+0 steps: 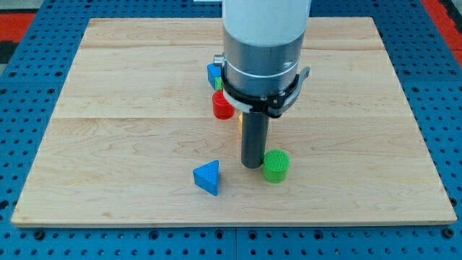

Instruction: Push the blue triangle to the yellow hexagon

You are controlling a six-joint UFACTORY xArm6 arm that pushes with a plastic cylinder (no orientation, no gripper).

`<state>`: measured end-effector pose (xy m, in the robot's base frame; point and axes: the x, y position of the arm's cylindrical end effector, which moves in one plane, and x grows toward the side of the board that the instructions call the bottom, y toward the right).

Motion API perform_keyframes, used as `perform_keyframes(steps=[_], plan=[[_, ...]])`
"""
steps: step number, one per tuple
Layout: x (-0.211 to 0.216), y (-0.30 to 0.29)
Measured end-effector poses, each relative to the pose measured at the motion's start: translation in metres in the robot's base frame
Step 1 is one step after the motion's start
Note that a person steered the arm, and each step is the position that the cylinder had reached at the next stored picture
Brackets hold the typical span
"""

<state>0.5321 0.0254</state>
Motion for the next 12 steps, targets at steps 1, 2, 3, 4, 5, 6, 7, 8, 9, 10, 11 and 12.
perform_keyframes(steps=[1, 2, 3, 4, 5, 6, 7, 8, 9, 10, 11, 12], plan=[[0.018, 0.000], [0.034, -0.003], [0.044, -0.023], [0.051, -0.047], [0.051, -0.065], [0.051, -0.089], [0.051, -0.123], [0.051, -0.157], [0.050, -0.164], [0.046, -0.143], [0.042, -0.123], [0.027, -0.105]])
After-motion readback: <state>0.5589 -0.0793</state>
